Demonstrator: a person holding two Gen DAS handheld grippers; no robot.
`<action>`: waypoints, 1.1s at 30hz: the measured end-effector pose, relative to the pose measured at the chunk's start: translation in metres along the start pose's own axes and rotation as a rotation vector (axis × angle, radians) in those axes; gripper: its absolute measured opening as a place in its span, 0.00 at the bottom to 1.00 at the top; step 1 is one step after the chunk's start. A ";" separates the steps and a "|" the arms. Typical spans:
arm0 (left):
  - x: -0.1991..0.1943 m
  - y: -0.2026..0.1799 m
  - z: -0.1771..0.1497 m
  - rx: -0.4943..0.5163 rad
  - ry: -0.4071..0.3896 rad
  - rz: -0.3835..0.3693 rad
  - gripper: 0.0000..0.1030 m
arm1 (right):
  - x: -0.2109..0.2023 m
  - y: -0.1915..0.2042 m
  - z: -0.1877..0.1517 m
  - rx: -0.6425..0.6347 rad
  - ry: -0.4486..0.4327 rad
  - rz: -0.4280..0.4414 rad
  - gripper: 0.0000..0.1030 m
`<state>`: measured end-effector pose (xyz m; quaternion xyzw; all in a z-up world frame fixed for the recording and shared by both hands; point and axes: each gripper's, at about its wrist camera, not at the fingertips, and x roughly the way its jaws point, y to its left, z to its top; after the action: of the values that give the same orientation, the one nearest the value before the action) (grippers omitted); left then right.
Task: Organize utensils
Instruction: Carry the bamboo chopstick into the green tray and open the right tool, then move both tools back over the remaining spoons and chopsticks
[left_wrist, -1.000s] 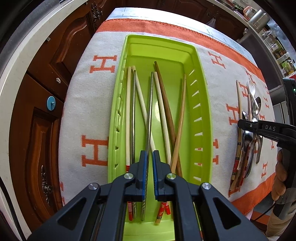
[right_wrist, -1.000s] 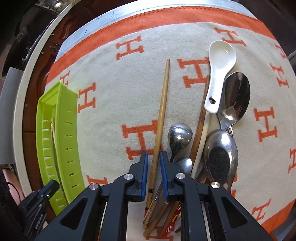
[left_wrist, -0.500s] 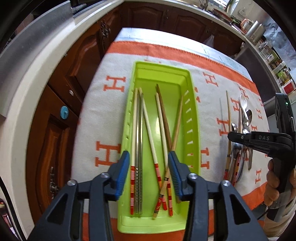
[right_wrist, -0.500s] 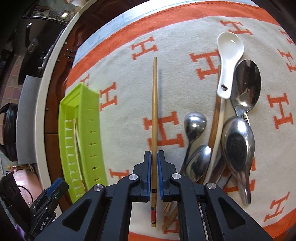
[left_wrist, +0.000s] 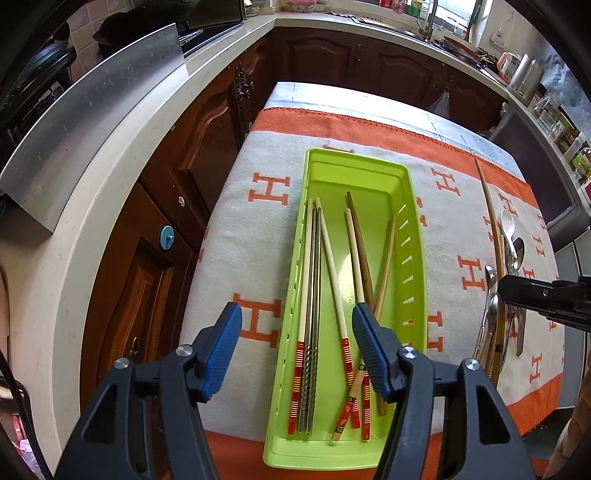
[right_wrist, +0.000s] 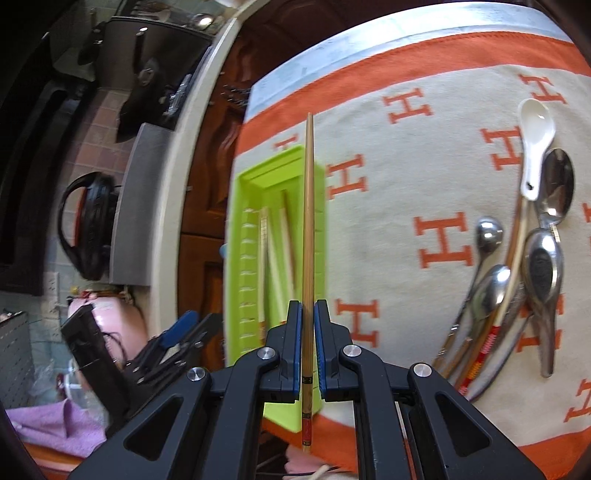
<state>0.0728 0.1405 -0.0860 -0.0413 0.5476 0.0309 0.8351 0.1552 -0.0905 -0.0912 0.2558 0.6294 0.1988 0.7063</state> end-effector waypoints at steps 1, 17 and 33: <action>0.000 0.000 0.000 -0.002 -0.001 -0.002 0.59 | -0.002 0.005 -0.003 -0.011 0.006 0.012 0.06; 0.000 0.012 -0.006 -0.043 -0.018 0.001 0.66 | 0.046 0.053 -0.014 -0.090 0.087 0.045 0.06; 0.005 0.016 -0.008 -0.059 -0.009 -0.003 0.69 | 0.078 0.040 -0.007 -0.077 0.077 -0.056 0.40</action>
<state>0.0660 0.1553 -0.0940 -0.0666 0.5425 0.0461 0.8361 0.1601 -0.0116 -0.1287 0.2028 0.6548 0.2125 0.6964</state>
